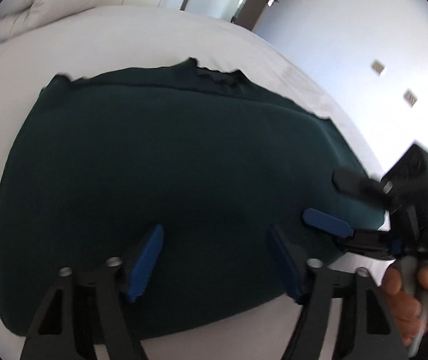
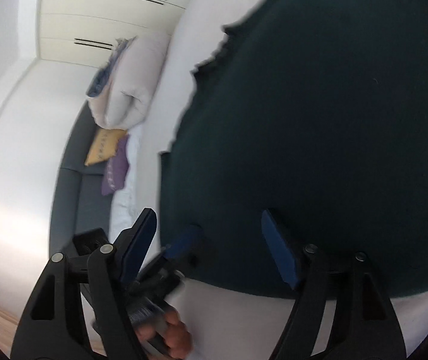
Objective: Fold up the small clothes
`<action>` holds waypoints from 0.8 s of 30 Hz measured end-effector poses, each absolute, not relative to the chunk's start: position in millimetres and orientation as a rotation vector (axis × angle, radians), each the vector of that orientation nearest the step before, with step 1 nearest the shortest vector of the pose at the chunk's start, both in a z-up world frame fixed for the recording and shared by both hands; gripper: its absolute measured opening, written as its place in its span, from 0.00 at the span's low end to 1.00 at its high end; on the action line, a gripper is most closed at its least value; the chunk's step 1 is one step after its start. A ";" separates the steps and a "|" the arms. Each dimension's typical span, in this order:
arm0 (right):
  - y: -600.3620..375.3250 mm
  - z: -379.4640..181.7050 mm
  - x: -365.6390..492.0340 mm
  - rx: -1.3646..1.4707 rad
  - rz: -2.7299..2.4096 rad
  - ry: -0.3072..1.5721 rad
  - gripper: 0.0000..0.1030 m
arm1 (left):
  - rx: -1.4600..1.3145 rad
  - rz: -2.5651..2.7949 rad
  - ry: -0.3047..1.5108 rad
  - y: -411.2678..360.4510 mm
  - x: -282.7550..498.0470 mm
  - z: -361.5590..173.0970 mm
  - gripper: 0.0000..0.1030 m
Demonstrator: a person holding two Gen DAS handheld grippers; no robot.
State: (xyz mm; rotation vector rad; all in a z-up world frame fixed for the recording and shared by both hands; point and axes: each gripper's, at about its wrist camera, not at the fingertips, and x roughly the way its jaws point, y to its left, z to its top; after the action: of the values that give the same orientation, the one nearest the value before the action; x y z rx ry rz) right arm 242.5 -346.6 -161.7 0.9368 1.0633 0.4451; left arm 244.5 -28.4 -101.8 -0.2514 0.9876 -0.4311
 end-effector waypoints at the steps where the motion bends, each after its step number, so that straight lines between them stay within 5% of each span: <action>1: -347.4 -161.8 235.6 0.959 0.454 1.063 0.55 | -0.269 -0.426 0.993 -21.4 246.2 -101.1 0.62; 10: -470.6 -156.6 219.0 1.109 0.206 0.881 0.54 | -0.406 -0.407 0.960 53.7 238.3 -101.1 0.61; 13: -503.9 -139.0 205.2 1.078 0.095 0.834 0.57 | -0.443 -0.328 0.909 88.6 222.7 -91.8 0.67; 17: -520.2 -110.2 180.3 1.024 0.017 0.790 0.70 | -0.540 -0.207 0.842 133.1 207.5 -82.8 0.89; 24: -480.2 -48.4 180.2 0.910 0.235 0.836 0.70 | -0.741 -0.351 0.954 135.6 232.4 -107.5 0.89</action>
State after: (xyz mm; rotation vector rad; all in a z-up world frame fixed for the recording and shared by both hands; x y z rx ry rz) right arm 180.2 -480.2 -48.4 0.9104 0.8355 0.2354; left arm 232.4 135.6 -107.5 -0.7413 0.9545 -0.3512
